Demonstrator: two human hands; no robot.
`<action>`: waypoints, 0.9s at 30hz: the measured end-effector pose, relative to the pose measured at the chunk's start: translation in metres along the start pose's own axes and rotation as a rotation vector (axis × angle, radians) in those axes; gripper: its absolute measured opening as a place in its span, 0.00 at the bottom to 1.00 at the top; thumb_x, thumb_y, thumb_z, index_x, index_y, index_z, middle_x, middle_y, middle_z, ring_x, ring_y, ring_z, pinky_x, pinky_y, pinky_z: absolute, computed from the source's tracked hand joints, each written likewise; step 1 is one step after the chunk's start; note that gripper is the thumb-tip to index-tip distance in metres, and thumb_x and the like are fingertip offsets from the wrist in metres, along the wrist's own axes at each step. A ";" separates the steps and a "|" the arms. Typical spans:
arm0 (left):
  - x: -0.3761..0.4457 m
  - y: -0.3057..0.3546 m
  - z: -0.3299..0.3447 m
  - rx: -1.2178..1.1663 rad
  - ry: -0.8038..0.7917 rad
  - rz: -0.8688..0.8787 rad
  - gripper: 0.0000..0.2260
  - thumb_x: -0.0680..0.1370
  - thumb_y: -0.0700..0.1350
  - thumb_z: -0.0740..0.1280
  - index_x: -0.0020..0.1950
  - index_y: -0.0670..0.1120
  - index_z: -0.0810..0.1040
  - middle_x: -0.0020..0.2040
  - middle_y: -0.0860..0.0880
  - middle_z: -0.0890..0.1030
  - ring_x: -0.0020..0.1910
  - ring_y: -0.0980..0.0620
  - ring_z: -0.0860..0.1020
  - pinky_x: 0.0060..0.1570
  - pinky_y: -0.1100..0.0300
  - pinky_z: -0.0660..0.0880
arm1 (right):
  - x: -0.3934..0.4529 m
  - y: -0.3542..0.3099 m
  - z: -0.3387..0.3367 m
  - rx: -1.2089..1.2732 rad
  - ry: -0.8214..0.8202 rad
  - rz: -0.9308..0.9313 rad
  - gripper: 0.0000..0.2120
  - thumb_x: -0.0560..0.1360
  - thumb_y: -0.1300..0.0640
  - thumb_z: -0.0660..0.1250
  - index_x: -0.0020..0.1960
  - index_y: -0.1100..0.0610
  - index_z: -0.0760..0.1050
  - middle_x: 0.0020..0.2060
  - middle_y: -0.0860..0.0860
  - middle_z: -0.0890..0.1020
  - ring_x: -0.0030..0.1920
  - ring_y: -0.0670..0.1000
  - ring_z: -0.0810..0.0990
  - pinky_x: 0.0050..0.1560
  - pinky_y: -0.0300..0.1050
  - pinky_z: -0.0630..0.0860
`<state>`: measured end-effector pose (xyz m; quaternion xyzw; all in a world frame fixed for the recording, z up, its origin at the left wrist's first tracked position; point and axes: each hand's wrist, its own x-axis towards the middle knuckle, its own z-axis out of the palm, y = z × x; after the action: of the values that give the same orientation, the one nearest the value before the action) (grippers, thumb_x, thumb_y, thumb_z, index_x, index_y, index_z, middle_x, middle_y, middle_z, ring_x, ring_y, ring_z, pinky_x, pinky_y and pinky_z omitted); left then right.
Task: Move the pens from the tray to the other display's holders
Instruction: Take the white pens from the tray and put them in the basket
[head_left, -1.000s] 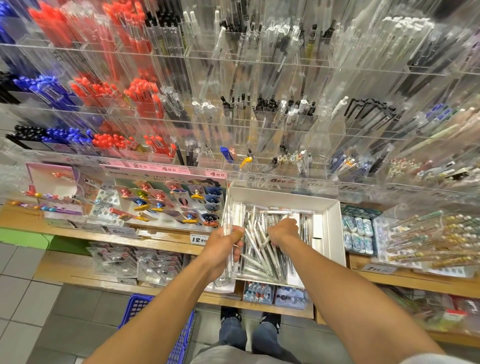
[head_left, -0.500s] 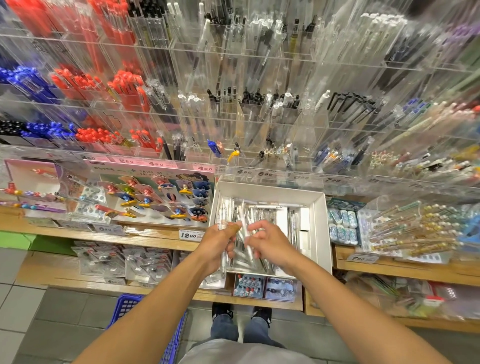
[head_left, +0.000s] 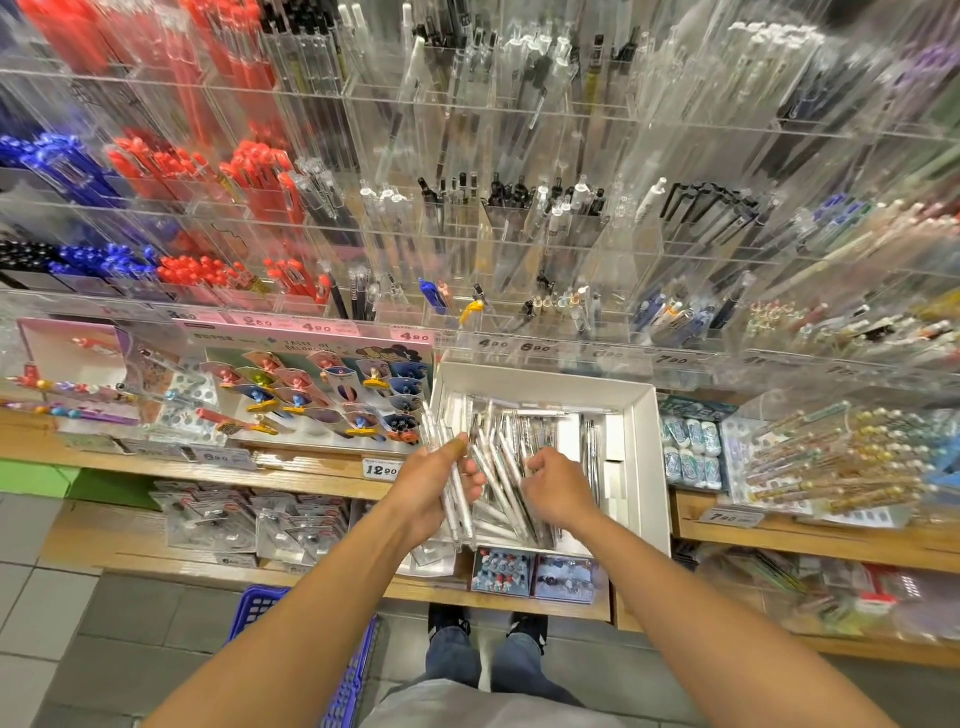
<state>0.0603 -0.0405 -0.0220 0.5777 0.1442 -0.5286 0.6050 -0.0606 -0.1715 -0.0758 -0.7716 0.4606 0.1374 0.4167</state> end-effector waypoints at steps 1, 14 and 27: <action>-0.002 0.001 0.000 -0.014 -0.006 -0.010 0.04 0.83 0.42 0.63 0.51 0.43 0.74 0.31 0.47 0.76 0.31 0.48 0.77 0.32 0.57 0.78 | 0.003 0.002 0.004 -0.081 -0.013 -0.004 0.10 0.77 0.59 0.66 0.57 0.55 0.72 0.48 0.52 0.79 0.46 0.52 0.79 0.47 0.44 0.76; 0.004 -0.004 -0.006 0.055 0.041 -0.047 0.08 0.80 0.43 0.68 0.55 0.39 0.75 0.34 0.48 0.76 0.27 0.54 0.72 0.27 0.60 0.74 | 0.002 0.003 0.006 -0.170 -0.033 -0.038 0.16 0.79 0.55 0.60 0.33 0.55 0.65 0.26 0.50 0.69 0.26 0.51 0.69 0.36 0.46 0.76; -0.009 0.004 0.006 0.136 -0.047 -0.040 0.35 0.70 0.47 0.78 0.70 0.39 0.65 0.44 0.44 0.78 0.38 0.48 0.76 0.33 0.56 0.79 | -0.051 -0.030 -0.007 0.519 -0.293 -0.366 0.07 0.77 0.53 0.68 0.47 0.57 0.75 0.37 0.50 0.83 0.30 0.45 0.78 0.33 0.35 0.75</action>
<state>0.0576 -0.0423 -0.0113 0.6017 0.1051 -0.5627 0.5570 -0.0651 -0.1396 -0.0254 -0.6817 0.2694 0.0482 0.6785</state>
